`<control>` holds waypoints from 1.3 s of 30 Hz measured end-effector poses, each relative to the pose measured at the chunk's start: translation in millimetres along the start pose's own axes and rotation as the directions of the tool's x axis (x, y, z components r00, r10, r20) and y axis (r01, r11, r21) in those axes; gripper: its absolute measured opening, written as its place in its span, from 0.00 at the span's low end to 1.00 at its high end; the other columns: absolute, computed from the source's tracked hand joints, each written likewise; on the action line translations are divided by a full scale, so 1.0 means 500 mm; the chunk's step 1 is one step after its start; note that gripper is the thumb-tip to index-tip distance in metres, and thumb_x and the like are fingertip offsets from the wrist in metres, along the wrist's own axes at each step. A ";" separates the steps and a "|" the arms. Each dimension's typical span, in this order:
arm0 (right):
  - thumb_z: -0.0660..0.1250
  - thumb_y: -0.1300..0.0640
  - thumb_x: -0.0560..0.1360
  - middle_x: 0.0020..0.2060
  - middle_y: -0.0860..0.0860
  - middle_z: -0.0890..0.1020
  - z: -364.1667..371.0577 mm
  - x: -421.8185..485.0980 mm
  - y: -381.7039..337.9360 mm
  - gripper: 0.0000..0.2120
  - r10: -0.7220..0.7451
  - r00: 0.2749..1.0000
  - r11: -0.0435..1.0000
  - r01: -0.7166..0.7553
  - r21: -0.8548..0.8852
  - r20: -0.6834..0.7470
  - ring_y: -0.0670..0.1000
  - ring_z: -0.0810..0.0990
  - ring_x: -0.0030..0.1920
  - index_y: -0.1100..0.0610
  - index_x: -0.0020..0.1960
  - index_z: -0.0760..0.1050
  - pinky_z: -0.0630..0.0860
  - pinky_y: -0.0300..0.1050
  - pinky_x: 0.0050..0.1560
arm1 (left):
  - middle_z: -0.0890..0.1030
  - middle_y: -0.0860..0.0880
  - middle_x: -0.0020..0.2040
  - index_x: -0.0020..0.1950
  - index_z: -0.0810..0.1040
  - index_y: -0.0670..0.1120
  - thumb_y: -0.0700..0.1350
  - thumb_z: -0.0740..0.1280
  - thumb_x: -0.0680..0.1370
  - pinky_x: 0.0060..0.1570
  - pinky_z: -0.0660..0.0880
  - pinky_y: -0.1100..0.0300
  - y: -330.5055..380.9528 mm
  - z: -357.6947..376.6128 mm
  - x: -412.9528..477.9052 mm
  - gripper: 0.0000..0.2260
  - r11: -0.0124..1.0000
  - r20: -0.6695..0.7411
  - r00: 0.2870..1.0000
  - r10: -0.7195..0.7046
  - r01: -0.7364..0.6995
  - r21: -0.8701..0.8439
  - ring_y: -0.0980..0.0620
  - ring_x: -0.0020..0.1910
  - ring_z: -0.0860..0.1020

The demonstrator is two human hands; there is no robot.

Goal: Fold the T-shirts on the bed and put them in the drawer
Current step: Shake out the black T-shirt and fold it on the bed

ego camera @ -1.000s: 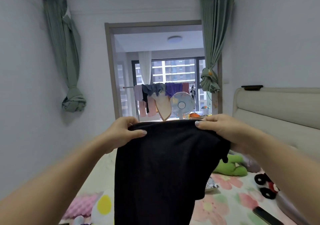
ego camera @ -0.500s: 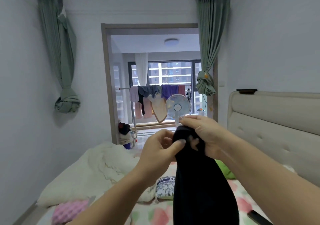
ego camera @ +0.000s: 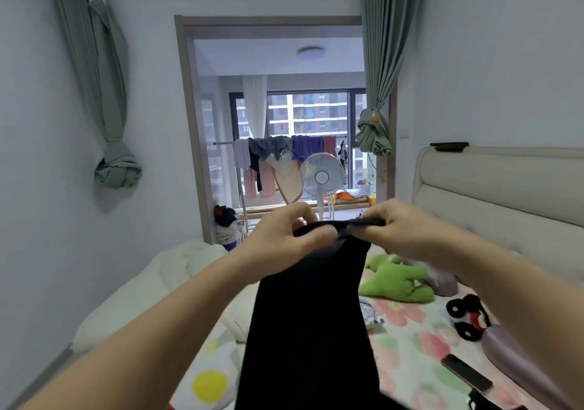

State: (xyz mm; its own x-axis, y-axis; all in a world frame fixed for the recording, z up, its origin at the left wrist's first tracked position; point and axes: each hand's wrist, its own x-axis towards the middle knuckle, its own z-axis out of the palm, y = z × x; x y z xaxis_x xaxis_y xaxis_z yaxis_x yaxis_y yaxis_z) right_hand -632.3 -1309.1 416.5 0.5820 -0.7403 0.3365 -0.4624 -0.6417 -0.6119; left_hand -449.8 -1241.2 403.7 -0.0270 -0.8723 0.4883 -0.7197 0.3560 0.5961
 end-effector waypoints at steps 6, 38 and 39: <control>0.64 0.57 0.74 0.24 0.51 0.67 -0.039 0.021 -0.012 0.12 0.094 0.958 0.968 -0.025 0.249 -0.269 0.45 0.65 0.23 0.64 0.37 0.76 0.62 0.37 0.24 | 0.80 0.50 0.47 0.55 0.77 0.47 0.42 0.69 0.70 0.48 0.76 0.54 -0.094 -0.015 -0.015 0.13 0.930 0.113 0.985 -0.133 0.085 0.357 0.52 0.46 0.78; 0.58 0.58 0.78 0.32 0.48 0.69 0.346 -0.115 0.131 0.11 0.192 0.973 0.877 -0.228 0.422 0.125 0.45 0.66 0.34 0.54 0.37 0.68 0.64 0.40 0.37 | 0.76 0.48 0.30 0.43 0.74 0.43 0.44 0.61 0.80 0.29 0.75 0.60 -0.086 -0.031 0.003 0.07 0.865 -0.385 0.865 -0.323 0.104 -0.491 0.50 0.27 0.78; 0.57 0.58 0.79 0.32 0.48 0.69 0.338 -0.110 0.128 0.12 0.198 0.977 0.884 -0.211 0.416 0.074 0.45 0.65 0.33 0.54 0.37 0.67 0.63 0.39 0.36 | 0.78 0.48 0.33 0.48 0.75 0.43 0.45 0.62 0.79 0.30 0.74 0.62 -0.107 -0.047 -0.005 0.06 0.923 -0.421 0.850 -0.317 0.174 -0.345 0.50 0.32 0.80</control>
State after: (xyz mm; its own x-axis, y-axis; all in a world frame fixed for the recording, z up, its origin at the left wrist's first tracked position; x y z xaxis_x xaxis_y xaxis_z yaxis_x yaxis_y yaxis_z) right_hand -580.9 -1275.5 238.1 0.5264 -0.8360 0.1550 -0.2530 -0.3281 -0.9101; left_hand -394.9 -1250.2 385.8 0.4978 -0.7127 0.4942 -0.4295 0.2924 0.8544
